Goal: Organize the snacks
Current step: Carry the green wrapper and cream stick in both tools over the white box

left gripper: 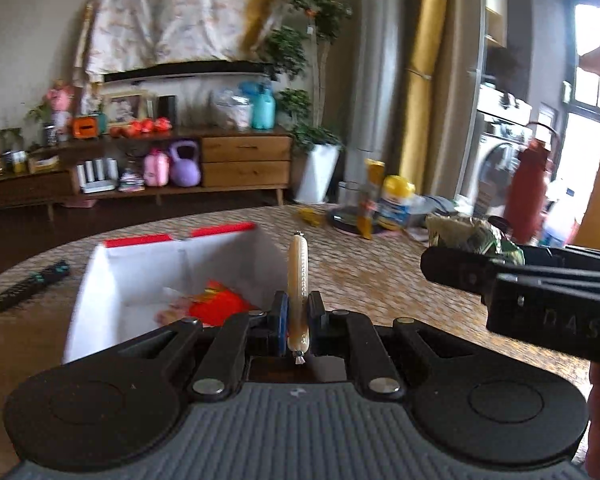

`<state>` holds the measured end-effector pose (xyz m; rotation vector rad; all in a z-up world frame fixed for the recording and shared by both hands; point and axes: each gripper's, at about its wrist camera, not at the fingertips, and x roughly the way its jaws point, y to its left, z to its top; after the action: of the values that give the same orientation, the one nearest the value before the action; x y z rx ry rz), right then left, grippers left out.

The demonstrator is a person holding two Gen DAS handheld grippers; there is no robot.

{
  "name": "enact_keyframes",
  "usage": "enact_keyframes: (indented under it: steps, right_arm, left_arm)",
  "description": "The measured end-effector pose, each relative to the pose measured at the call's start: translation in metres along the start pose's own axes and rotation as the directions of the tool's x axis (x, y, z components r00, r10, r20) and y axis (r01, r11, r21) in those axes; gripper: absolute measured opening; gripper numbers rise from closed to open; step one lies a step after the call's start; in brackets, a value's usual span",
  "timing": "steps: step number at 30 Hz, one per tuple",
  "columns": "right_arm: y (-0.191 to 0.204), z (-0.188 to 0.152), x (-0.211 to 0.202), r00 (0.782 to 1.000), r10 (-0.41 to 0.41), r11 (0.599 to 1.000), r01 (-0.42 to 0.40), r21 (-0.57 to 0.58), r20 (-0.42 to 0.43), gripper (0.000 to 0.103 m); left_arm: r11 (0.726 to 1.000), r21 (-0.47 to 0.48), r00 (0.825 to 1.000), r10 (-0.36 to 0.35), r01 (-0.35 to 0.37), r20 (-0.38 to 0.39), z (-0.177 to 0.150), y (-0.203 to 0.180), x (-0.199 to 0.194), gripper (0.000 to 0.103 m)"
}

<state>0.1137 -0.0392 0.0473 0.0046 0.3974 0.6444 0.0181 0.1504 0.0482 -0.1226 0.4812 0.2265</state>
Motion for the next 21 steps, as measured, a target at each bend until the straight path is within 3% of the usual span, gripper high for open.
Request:
enact_keyframes:
  steps: [10, 21]
  right_arm:
    - [0.058, 0.014, 0.037, 0.994, 0.108, 0.992, -0.109, -0.058, -0.023, 0.056]
    - [0.093, 0.011, 0.084, 0.981, 0.158, 0.982, -0.169, -0.088, -0.112, 0.056]
  left_arm:
    - [0.994, -0.022, 0.995, 0.103, -0.103, -0.005, 0.013, 0.062, 0.007, 0.01]
    - [0.99, -0.007, 0.982, 0.139, -0.141, -0.129, 0.015, 0.111, 0.058, 0.01]
